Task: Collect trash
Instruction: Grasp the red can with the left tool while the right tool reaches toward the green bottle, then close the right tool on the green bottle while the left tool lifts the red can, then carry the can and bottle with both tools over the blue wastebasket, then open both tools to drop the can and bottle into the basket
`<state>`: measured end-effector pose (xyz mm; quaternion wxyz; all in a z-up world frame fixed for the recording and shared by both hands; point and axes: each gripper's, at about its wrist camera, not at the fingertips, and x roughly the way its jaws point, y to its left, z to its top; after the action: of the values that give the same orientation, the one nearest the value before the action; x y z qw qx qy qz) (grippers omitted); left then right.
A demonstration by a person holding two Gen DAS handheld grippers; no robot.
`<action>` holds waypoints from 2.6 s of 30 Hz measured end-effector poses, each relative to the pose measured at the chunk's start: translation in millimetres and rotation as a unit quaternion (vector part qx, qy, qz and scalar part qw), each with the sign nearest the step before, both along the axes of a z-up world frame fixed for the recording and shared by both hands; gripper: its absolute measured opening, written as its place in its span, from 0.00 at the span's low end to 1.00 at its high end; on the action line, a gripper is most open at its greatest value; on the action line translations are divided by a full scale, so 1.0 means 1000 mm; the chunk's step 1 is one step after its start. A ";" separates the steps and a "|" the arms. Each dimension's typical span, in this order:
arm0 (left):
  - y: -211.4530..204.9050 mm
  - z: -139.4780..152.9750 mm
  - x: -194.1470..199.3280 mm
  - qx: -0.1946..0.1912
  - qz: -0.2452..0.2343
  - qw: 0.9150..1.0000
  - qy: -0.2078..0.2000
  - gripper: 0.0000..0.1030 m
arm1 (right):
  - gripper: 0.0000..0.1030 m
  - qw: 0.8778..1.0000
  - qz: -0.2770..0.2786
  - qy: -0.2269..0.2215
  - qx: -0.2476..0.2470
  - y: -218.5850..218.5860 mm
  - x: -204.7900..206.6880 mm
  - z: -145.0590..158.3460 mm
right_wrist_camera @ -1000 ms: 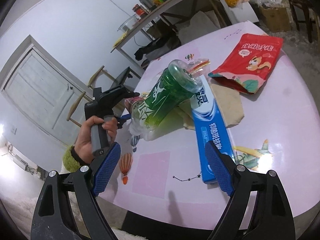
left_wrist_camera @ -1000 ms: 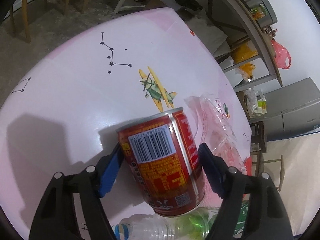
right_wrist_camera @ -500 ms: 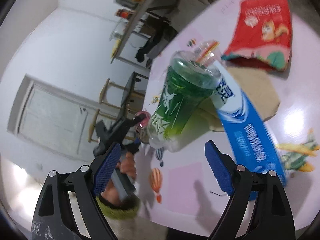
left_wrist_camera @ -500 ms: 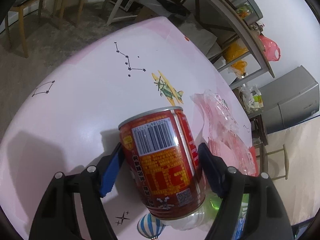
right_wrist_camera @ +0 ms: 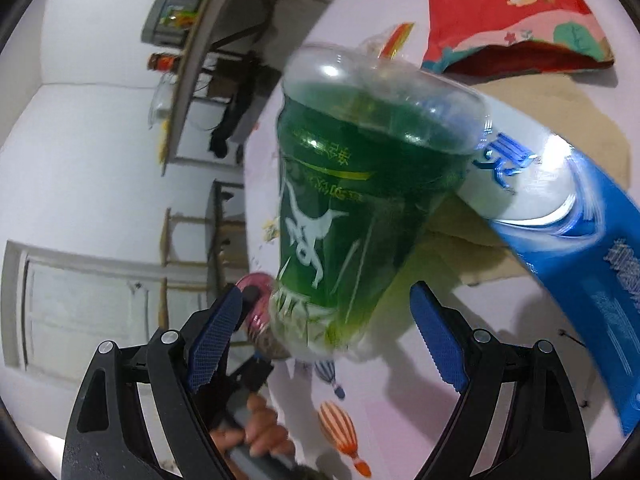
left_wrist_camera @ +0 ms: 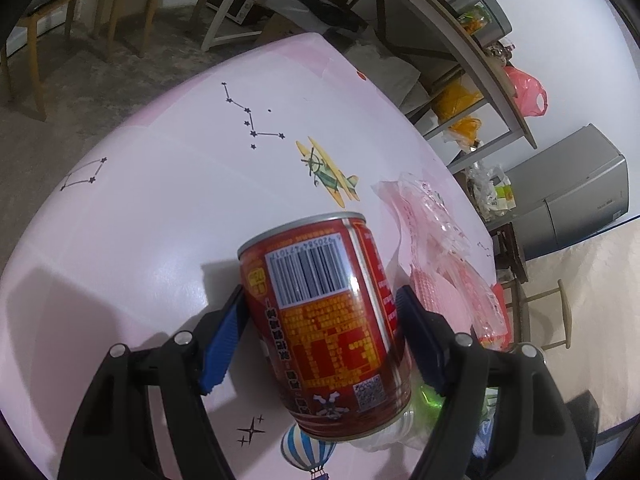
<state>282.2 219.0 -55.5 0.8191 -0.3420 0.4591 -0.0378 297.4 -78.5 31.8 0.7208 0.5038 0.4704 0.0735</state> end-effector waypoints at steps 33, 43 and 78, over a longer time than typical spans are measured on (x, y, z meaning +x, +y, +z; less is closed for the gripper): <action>0.003 0.015 -0.063 -0.027 -0.035 0.999 -0.025 0.69 | 0.53 0.997 0.039 -0.060 -0.003 -0.041 -0.040 0.030; -0.022 0.058 -0.101 -0.025 -0.074 0.995 -0.066 0.69 | 0.53 0.990 0.058 -0.125 0.005 -0.089 -0.085 0.058; -0.634 0.011 -0.076 0.103 -0.538 0.836 0.032 0.70 | 0.54 0.930 -0.328 0.063 -0.152 -0.539 -0.313 -0.085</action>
<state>205.7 -415.2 -44.7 0.6850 0.0442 0.5981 -0.4136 -15.8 -617.6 -53.4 0.7417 0.5181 0.3288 -0.2709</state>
